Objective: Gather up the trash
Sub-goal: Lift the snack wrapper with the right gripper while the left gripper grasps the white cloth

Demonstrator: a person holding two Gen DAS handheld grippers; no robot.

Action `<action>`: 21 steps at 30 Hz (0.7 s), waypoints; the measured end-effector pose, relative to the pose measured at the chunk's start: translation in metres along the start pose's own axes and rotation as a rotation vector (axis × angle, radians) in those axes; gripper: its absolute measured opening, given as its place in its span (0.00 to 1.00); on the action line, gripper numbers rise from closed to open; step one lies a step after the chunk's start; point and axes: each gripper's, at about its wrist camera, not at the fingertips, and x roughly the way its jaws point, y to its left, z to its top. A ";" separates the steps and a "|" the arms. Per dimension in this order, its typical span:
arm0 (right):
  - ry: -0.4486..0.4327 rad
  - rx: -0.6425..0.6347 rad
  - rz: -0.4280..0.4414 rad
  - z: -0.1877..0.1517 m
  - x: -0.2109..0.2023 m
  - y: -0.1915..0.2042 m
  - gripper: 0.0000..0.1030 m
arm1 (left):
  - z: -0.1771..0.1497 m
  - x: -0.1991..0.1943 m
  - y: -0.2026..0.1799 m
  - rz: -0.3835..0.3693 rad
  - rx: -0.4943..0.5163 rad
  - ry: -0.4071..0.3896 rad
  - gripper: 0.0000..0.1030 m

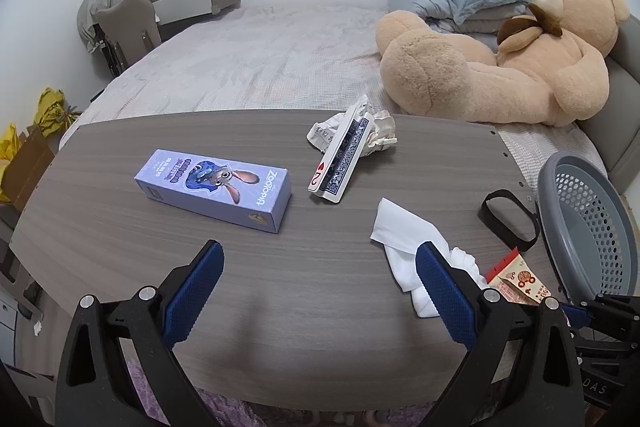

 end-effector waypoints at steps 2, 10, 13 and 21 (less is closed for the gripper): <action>-0.004 0.001 -0.009 -0.004 -0.004 -0.002 0.27 | -0.001 -0.002 -0.002 -0.006 0.003 -0.002 0.92; -0.079 0.030 -0.060 -0.020 -0.023 -0.006 0.27 | -0.005 0.000 -0.014 -0.041 0.023 0.019 0.92; -0.112 0.056 -0.075 -0.025 -0.031 -0.011 0.27 | -0.008 0.002 -0.023 -0.060 0.040 0.033 0.92; -0.182 0.113 -0.130 -0.039 -0.051 -0.029 0.27 | -0.014 0.018 -0.052 -0.115 0.067 0.084 0.92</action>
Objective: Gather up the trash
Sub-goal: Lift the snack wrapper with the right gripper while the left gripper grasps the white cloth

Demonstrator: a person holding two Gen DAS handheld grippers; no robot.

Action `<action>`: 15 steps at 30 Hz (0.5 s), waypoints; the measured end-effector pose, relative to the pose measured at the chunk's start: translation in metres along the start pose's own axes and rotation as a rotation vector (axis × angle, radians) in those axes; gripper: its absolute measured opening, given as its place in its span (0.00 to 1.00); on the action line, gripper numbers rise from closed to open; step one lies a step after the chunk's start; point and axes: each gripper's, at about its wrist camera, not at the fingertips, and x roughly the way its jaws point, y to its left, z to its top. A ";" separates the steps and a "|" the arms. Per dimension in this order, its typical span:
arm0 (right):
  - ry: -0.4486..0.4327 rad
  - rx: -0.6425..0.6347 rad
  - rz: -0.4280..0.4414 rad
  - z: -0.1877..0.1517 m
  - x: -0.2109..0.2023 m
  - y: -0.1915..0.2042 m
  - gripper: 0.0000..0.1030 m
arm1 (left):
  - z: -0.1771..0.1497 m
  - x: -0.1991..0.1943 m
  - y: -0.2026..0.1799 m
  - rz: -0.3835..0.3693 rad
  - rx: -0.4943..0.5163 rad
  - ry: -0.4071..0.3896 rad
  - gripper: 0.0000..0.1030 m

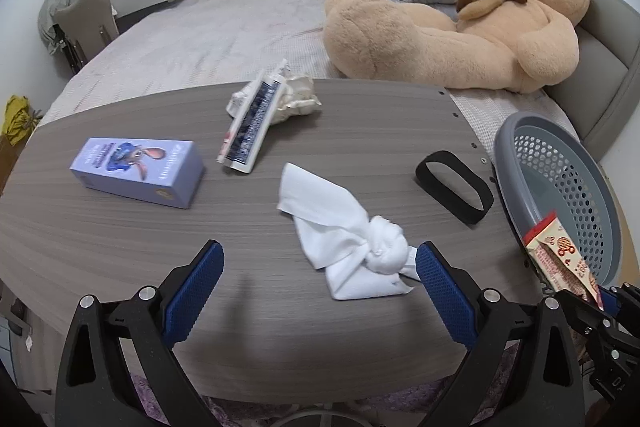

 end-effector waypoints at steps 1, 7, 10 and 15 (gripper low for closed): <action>-0.004 0.007 -0.003 0.000 -0.001 -0.002 0.27 | 0.000 0.003 -0.002 -0.005 0.001 0.003 0.92; -0.021 0.071 0.002 -0.005 -0.006 -0.019 0.27 | 0.000 0.025 -0.013 -0.009 -0.001 0.024 0.84; -0.030 0.095 0.005 -0.007 -0.008 -0.025 0.27 | -0.001 0.033 -0.015 -0.022 0.002 0.049 0.72; -0.032 0.111 0.006 -0.008 -0.007 -0.028 0.27 | -0.001 0.031 -0.016 -0.059 0.010 0.039 0.41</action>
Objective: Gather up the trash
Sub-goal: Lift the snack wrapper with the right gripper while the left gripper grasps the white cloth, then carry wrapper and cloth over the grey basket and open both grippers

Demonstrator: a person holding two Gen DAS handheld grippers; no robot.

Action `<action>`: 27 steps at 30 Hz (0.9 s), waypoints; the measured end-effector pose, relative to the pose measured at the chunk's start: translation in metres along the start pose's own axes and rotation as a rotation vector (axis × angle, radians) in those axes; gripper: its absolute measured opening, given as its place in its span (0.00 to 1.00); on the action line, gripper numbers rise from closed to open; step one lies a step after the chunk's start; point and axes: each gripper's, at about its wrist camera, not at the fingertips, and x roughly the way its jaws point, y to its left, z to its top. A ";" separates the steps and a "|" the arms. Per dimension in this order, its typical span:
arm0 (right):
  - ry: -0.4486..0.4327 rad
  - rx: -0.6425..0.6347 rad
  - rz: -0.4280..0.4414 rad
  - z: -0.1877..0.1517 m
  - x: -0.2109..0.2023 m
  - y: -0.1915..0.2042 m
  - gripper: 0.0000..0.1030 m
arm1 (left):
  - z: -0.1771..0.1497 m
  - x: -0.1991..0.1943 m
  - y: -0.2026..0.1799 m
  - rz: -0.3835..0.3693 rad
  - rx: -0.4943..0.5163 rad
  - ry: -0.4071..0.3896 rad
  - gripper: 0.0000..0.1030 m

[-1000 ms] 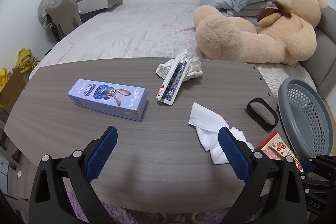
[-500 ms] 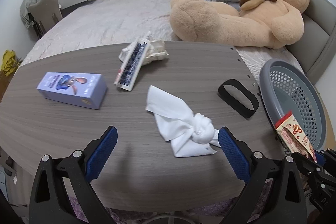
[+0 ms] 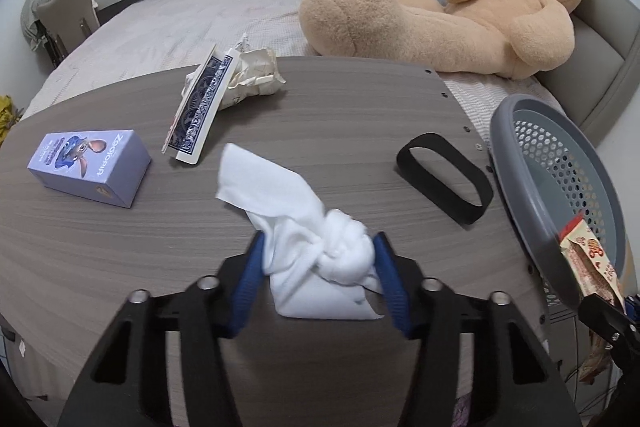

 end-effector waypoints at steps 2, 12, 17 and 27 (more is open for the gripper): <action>-0.003 0.004 0.002 0.000 0.000 -0.001 0.27 | -0.001 -0.002 0.001 -0.016 -0.001 0.002 0.35; -0.054 0.040 -0.004 0.003 -0.011 -0.020 0.27 | 0.006 -0.048 -0.023 -0.033 0.080 -0.093 0.34; -0.084 0.078 -0.035 0.010 -0.021 -0.044 0.27 | 0.020 -0.064 -0.060 -0.095 0.143 -0.136 0.34; -0.128 0.169 -0.129 0.018 -0.038 -0.101 0.27 | 0.037 -0.043 -0.153 -0.218 0.290 -0.114 0.34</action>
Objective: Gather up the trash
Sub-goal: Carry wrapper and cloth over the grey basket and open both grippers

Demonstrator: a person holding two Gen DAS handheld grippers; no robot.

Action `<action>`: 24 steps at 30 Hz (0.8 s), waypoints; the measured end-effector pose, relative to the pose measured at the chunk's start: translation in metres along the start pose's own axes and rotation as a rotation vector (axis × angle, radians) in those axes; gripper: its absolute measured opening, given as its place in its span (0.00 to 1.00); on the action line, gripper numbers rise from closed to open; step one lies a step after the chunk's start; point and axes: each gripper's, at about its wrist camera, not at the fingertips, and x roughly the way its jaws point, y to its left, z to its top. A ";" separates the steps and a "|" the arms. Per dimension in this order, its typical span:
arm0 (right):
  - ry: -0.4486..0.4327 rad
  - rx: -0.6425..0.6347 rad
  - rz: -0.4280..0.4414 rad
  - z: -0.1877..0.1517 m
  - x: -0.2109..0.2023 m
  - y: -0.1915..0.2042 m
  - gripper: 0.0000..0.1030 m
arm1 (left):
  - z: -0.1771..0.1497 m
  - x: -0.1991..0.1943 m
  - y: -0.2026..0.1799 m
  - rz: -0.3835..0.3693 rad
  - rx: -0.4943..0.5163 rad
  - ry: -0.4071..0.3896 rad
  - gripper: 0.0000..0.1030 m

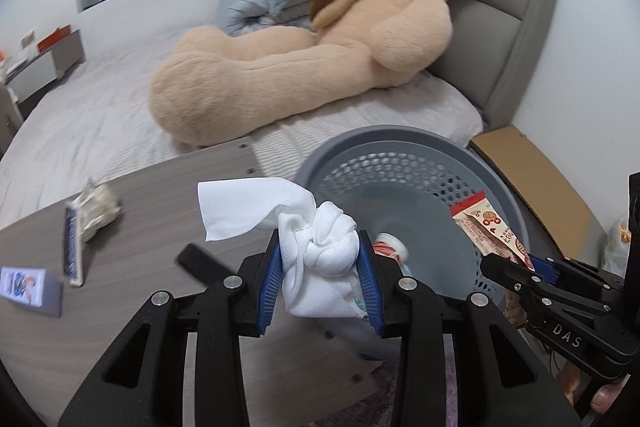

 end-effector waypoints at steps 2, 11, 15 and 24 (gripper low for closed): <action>-0.003 0.019 -0.010 0.003 0.001 -0.011 0.27 | 0.004 0.010 -0.012 -0.011 0.022 0.010 0.35; -0.001 0.060 -0.019 0.016 0.020 -0.034 0.27 | 0.018 0.044 -0.027 -0.024 0.040 0.064 0.36; 0.003 0.057 -0.021 0.023 0.027 -0.038 0.27 | 0.019 0.051 -0.025 -0.026 0.032 0.079 0.39; -0.010 0.065 -0.032 0.026 0.032 -0.045 0.51 | 0.022 0.055 -0.020 0.001 0.016 0.080 0.67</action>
